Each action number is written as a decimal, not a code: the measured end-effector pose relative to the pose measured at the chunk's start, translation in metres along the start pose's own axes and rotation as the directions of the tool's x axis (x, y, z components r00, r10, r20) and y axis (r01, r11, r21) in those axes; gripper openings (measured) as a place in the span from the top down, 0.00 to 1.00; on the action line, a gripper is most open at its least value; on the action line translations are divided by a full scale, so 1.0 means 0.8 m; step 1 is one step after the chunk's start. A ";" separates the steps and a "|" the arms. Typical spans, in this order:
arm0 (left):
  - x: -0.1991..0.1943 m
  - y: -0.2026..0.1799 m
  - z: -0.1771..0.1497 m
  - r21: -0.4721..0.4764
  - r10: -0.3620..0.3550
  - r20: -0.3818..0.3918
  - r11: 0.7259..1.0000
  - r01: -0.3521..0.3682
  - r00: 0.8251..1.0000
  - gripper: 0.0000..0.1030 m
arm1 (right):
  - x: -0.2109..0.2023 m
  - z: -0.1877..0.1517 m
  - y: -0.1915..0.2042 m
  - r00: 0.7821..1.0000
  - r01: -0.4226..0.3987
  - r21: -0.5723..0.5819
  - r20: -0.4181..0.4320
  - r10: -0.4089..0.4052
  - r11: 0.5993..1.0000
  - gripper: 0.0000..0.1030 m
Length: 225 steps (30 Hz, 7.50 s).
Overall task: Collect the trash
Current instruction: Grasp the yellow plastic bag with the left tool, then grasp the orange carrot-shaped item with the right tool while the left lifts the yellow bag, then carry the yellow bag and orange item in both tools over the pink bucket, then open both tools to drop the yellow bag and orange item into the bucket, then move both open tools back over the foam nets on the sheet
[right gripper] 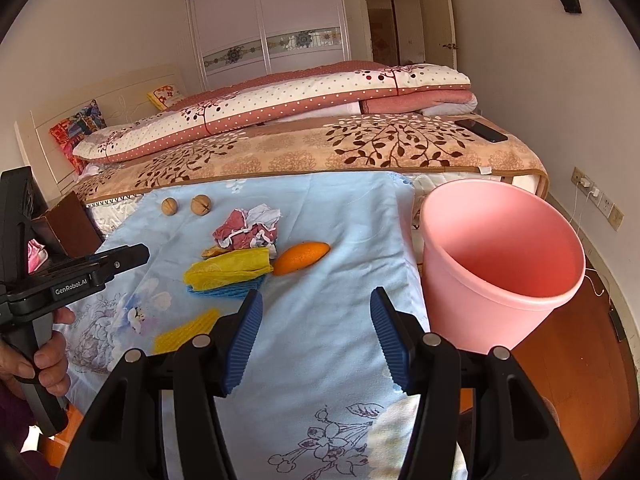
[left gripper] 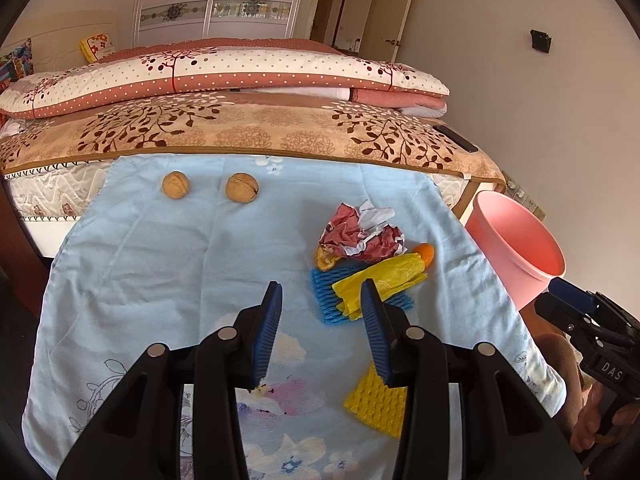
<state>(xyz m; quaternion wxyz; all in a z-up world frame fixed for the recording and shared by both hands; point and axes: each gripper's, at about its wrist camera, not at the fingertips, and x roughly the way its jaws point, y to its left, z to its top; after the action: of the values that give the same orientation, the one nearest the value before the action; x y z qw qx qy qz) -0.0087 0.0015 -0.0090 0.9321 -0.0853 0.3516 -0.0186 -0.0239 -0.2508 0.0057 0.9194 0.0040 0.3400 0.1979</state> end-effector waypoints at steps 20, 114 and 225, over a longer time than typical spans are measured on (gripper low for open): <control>0.103 -0.062 0.007 0.349 -0.040 -0.184 0.931 0.103 0.982 0.60 | 0.036 0.001 0.001 0.997 -0.007 0.024 -0.077 0.009 1.000 0.46; 0.009 -0.106 0.016 0.062 -0.266 -0.024 0.962 0.267 0.964 0.88 | 0.012 0.027 -0.042 1.000 -0.007 0.130 -0.026 0.011 0.991 0.79; -0.037 -0.038 -0.008 0.129 -0.194 -0.017 0.972 0.194 0.981 0.67 | 0.016 -0.020 0.030 0.958 -0.219 -0.020 -0.196 0.211 0.976 0.53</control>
<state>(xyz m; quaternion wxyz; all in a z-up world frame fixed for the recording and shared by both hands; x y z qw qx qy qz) -0.0342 -0.0266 0.0106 0.9287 -0.0581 0.3414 -0.1327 -0.0339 -0.2262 -0.0110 0.8551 0.0028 0.4208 0.3030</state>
